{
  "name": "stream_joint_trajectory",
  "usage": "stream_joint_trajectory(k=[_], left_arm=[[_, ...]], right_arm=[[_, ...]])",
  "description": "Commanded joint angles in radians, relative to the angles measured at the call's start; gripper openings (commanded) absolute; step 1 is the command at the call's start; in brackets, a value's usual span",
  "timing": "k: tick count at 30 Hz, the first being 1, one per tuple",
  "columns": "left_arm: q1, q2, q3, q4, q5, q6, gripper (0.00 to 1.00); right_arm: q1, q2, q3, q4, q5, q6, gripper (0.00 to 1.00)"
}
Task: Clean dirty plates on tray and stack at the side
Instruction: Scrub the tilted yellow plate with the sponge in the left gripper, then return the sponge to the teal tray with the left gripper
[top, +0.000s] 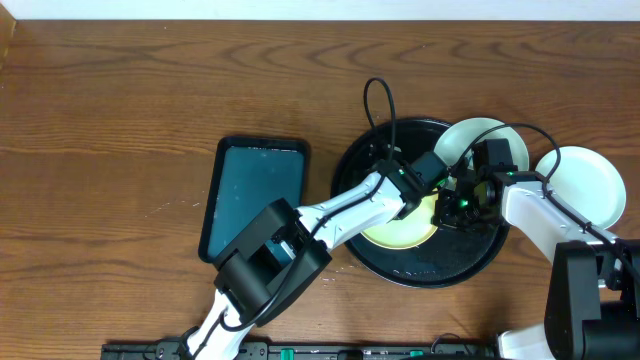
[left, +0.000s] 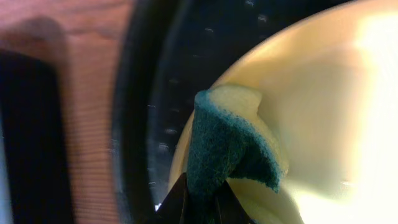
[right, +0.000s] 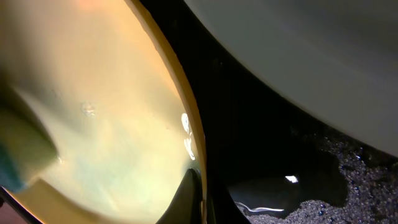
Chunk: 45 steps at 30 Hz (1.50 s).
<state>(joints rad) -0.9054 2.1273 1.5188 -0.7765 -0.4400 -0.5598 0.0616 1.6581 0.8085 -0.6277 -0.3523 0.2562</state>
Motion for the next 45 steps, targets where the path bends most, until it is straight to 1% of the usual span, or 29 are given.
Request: stream_joint_trajectory(k=[1, 6, 8, 10, 12, 15, 18, 21, 22, 23, 25, 27, 29, 31, 34, 35, 36, 38, 41, 45], left_arm=[[0.064, 0.048, 0.029, -0.06, -0.124, 0.035, 0.08], [0.071, -0.038, 0.089, -0.087, 0.072, 0.035, 0.07], [0.089, -0.116, 0.089, -0.09, 0.16, 0.035, 0.08], [0.113, -0.182, 0.089, -0.112, 0.205, 0.035, 0.08], [0.16, -0.274, 0.089, -0.169, 0.216, 0.036, 0.08], [0.237, -0.352, 0.089, -0.249, 0.216, 0.036, 0.08], [0.33, -0.388, 0.089, -0.321, 0.216, 0.036, 0.08], [0.423, -0.389, 0.072, -0.364, 0.229, 0.037, 0.08], [0.453, -0.389, 0.055, -0.363, 0.246, 0.047, 0.08], [0.504, -0.388, 0.025, -0.351, 0.297, 0.085, 0.08], [0.552, -0.387, -0.014, -0.322, 0.376, 0.142, 0.08], [0.596, -0.387, -0.06, -0.284, 0.467, 0.201, 0.08], [0.628, -0.387, -0.102, -0.253, 0.533, 0.23, 0.09], [0.653, -0.386, -0.136, -0.235, 0.572, 0.238, 0.12], [0.676, -0.386, -0.168, -0.228, 0.572, 0.245, 0.17], [0.681, -0.386, -0.172, -0.228, 0.572, 0.254, 0.17], [0.684, -0.386, -0.172, -0.23, 0.571, 0.269, 0.25], [0.687, -0.387, -0.172, -0.232, 0.571, 0.303, 0.34], [0.687, -0.387, -0.172, -0.236, 0.572, 0.338, 0.42], [0.687, -0.388, -0.172, -0.235, 0.602, 0.338, 0.45]], right_arm=[[-0.008, 0.036, -0.039, -0.019, 0.172, -0.018, 0.01], [-0.008, 0.036, -0.039, -0.02, 0.172, -0.018, 0.01], [-0.008, 0.036, -0.038, -0.021, 0.172, -0.018, 0.01], [-0.008, 0.034, -0.034, -0.028, 0.172, -0.018, 0.01], [-0.008, 0.032, -0.023, -0.049, 0.172, -0.027, 0.01], [-0.008, 0.028, -0.013, -0.061, 0.171, -0.049, 0.01], [-0.008, 0.021, 0.01, -0.078, 0.169, -0.052, 0.01], [-0.008, -0.013, 0.063, -0.139, 0.164, -0.052, 0.01], [-0.007, -0.029, 0.081, -0.161, 0.169, -0.051, 0.01], [-0.006, -0.076, 0.127, -0.221, 0.197, -0.047, 0.01], [0.004, -0.131, 0.173, -0.277, 0.248, -0.048, 0.01], [0.026, -0.189, 0.212, -0.314, 0.306, -0.048, 0.01], [0.058, -0.243, 0.237, -0.331, 0.359, -0.048, 0.01], [0.103, -0.294, 0.245, -0.33, 0.415, -0.048, 0.01], [0.175, -0.347, 0.245, -0.331, 0.502, -0.048, 0.01], [0.196, -0.357, 0.245, -0.332, 0.536, -0.048, 0.01], [0.219, -0.366, 0.245, -0.332, 0.577, -0.048, 0.01], [0.26, -0.375, 0.245, -0.332, 0.669, -0.048, 0.01], [0.315, -0.377, 0.245, -0.336, 0.785, -0.048, 0.01], [0.376, -0.377, 0.246, -0.344, 0.881, -0.047, 0.01]])
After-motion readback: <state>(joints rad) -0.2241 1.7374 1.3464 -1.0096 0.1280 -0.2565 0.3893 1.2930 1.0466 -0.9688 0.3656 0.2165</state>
